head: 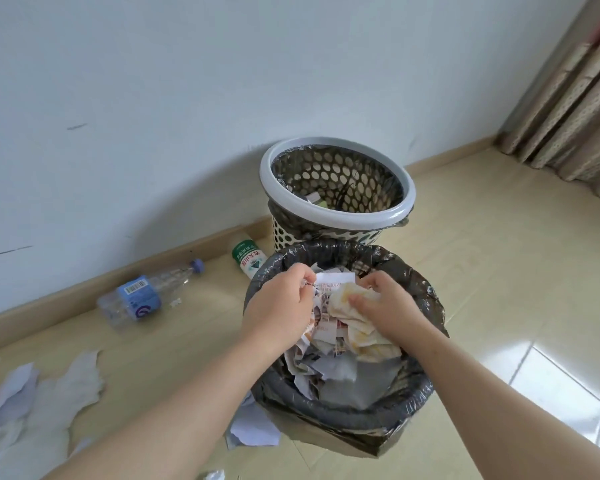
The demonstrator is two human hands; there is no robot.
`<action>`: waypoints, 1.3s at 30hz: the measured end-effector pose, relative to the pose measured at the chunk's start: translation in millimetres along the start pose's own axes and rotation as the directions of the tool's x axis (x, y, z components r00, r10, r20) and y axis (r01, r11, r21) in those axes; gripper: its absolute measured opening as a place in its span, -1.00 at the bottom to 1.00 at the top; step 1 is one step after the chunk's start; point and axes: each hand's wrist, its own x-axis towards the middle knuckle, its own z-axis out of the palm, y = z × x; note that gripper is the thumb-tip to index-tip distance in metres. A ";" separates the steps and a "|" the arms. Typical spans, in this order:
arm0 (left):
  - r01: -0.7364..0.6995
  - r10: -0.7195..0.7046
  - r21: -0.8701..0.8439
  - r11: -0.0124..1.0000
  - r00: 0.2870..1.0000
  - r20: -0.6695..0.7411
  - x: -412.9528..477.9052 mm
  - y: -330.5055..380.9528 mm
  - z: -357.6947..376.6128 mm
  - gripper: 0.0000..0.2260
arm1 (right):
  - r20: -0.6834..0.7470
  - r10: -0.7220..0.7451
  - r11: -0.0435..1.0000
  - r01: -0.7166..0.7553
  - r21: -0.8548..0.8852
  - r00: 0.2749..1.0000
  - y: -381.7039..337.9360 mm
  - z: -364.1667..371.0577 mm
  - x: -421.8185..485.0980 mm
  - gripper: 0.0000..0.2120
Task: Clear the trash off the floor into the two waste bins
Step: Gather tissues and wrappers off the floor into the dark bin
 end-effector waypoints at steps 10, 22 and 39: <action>-0.115 0.117 0.113 0.987 0.993 -0.015 -4.1 -4.2 -5.0 -0.82 | -0.030 -0.099 0.944 0.085 -0.318 0.995 4.1 19.7 4.6 -0.70; 0.231 -0.284 -0.226 0.946 0.927 -0.243 -14.4 -76.0 -106.7 -0.76 | -0.017 -0.528 0.849 0.527 -0.026 0.849 -130.1 94.9 -20.9 -0.80; 0.466 -0.474 0.162 0.870 0.881 0.011 -165.6 -259.7 -70.8 -0.77 | 0.679 -0.226 0.784 0.544 -0.299 0.699 -70.6 279.6 -98.8 -0.55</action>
